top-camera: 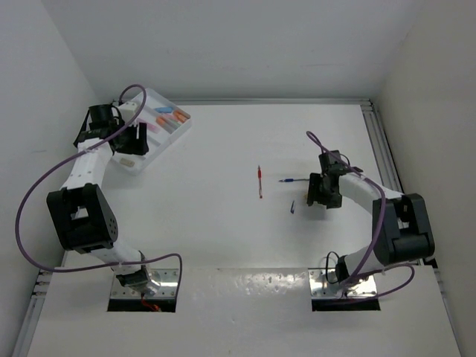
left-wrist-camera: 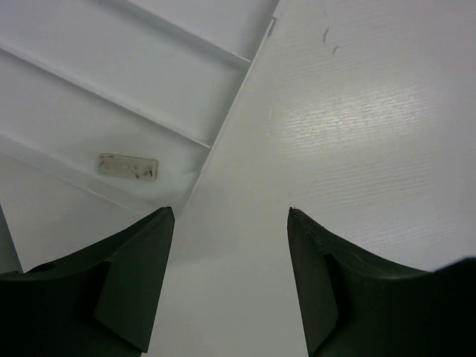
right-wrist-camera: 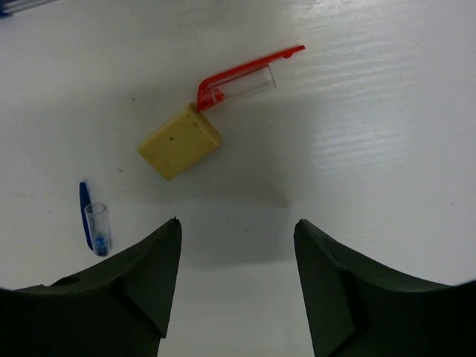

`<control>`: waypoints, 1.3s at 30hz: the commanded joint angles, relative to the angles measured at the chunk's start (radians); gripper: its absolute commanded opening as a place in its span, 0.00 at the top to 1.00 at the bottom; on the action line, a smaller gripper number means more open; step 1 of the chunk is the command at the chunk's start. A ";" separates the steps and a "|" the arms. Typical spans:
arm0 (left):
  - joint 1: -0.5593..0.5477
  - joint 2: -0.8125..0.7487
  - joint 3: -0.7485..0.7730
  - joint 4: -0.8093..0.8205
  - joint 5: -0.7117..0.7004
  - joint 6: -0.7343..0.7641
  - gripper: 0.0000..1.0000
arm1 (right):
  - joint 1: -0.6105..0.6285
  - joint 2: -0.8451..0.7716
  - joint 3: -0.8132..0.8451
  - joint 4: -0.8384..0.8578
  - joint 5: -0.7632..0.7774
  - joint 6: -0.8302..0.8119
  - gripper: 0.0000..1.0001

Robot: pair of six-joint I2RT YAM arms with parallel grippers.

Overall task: Sort the stationery into containers
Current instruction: Place the stationery in the storage box, then pick up the stationery from the center of the board.

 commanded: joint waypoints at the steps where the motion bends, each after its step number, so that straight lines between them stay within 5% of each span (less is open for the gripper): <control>1: -0.013 -0.048 -0.004 0.027 -0.008 -0.001 0.31 | 0.022 0.021 0.046 0.084 -0.007 0.061 0.38; 19: -0.025 -0.033 0.005 0.023 -0.015 -0.007 0.31 | 0.034 0.239 0.149 0.123 -0.053 0.016 0.39; 32: -0.030 -0.041 -0.017 0.030 0.014 -0.010 0.31 | 0.030 0.215 0.121 0.100 -0.079 -0.017 0.60; 39: -0.033 -0.080 -0.017 0.058 0.083 0.030 0.31 | 0.040 0.149 0.138 0.068 -0.157 -0.042 0.84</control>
